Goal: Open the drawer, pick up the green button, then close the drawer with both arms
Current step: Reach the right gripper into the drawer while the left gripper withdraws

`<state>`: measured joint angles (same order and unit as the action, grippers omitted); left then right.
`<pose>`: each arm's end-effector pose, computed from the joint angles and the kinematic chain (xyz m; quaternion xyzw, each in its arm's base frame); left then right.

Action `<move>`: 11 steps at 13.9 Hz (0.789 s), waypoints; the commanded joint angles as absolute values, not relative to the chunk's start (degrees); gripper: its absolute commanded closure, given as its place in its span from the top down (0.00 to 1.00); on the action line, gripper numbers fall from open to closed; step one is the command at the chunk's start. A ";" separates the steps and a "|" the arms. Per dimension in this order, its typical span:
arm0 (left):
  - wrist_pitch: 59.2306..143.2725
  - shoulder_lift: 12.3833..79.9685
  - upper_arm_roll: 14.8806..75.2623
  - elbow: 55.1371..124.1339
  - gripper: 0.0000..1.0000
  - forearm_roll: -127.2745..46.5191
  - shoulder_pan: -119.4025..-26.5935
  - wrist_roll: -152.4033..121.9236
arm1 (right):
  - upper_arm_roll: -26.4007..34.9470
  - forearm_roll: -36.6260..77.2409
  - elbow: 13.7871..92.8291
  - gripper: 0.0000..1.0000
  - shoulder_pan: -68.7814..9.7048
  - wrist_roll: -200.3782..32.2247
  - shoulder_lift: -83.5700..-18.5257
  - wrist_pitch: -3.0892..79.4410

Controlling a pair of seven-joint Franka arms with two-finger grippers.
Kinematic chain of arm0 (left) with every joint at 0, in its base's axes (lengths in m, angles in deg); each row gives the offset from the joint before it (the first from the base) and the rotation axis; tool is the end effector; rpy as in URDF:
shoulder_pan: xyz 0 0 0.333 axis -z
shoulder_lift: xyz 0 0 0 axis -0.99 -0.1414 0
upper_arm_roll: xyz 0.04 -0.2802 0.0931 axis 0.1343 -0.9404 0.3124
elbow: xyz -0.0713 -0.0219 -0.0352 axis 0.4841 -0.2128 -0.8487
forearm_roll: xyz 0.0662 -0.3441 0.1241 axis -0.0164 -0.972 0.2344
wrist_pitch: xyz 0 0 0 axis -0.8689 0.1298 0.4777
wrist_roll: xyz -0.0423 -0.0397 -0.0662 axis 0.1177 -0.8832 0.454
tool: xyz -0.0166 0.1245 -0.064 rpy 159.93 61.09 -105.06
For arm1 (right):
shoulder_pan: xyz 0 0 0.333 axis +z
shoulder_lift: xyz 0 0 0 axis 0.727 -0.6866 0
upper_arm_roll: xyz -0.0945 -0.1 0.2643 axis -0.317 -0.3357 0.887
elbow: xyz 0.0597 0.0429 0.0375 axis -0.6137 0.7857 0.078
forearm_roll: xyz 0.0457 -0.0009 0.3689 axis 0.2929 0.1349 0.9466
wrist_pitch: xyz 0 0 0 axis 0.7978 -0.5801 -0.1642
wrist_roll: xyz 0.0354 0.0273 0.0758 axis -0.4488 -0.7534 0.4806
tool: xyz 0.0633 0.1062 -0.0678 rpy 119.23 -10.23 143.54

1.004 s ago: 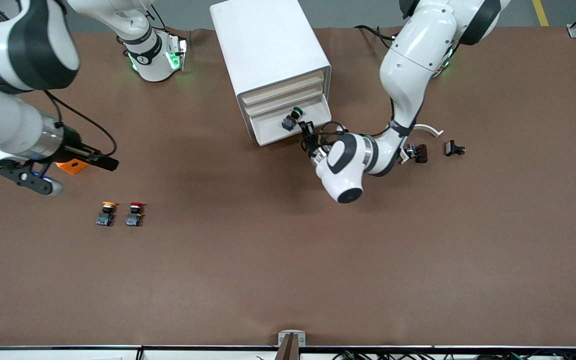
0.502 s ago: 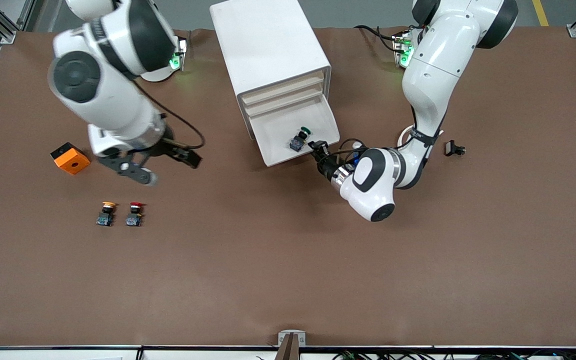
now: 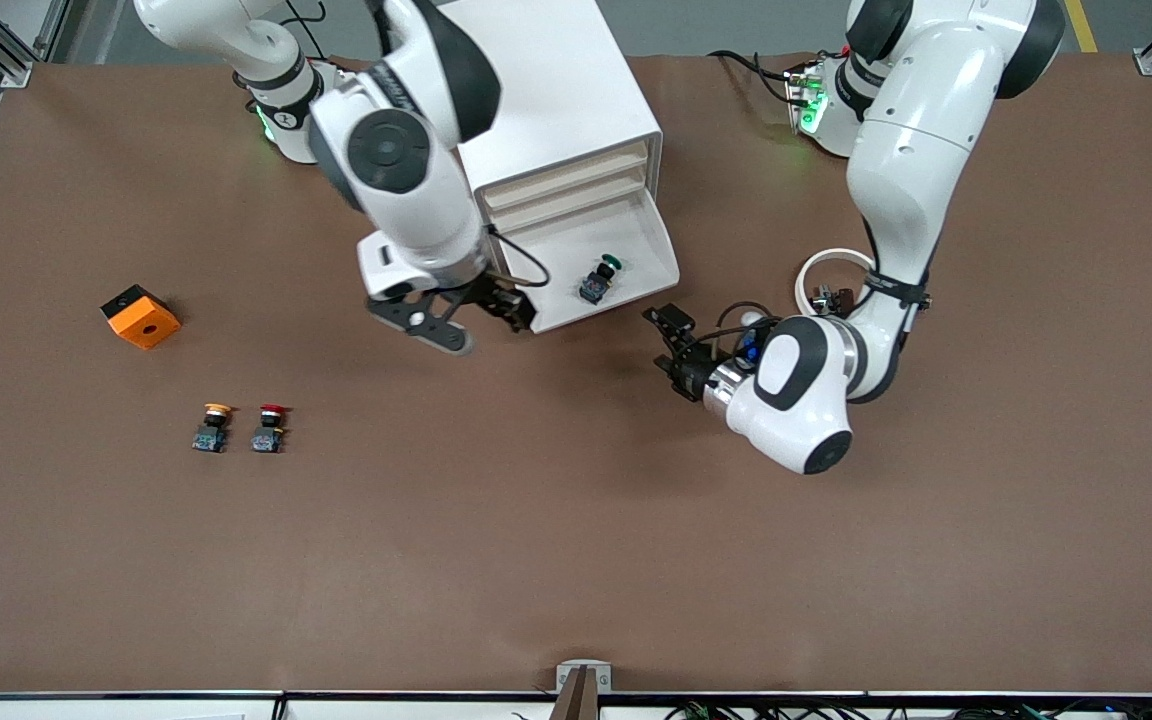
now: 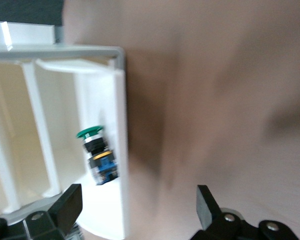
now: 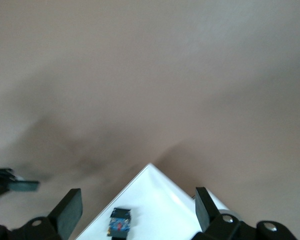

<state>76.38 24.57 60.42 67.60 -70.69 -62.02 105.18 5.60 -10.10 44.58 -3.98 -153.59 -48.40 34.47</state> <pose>0.5556 -0.3218 0.1993 -0.4660 -0.7739 0.3954 0.1663 0.4917 0.4119 0.3903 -0.9694 0.2420 0.0273 0.0304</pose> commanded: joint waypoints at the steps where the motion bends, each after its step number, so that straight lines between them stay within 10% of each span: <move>1: 75.67 26.52 60.24 65.60 1.00 -60.70 -63.84 104.18 | 4.89 -10.39 44.20 1.00 -0.50 -159.40 -50.60 36.71; 11: 73.91 36.18 61.11 65.77 1.00 -36.87 -66.40 88.81 | 4.71 -11.35 44.72 1.00 7.15 -166.98 -60.10 46.56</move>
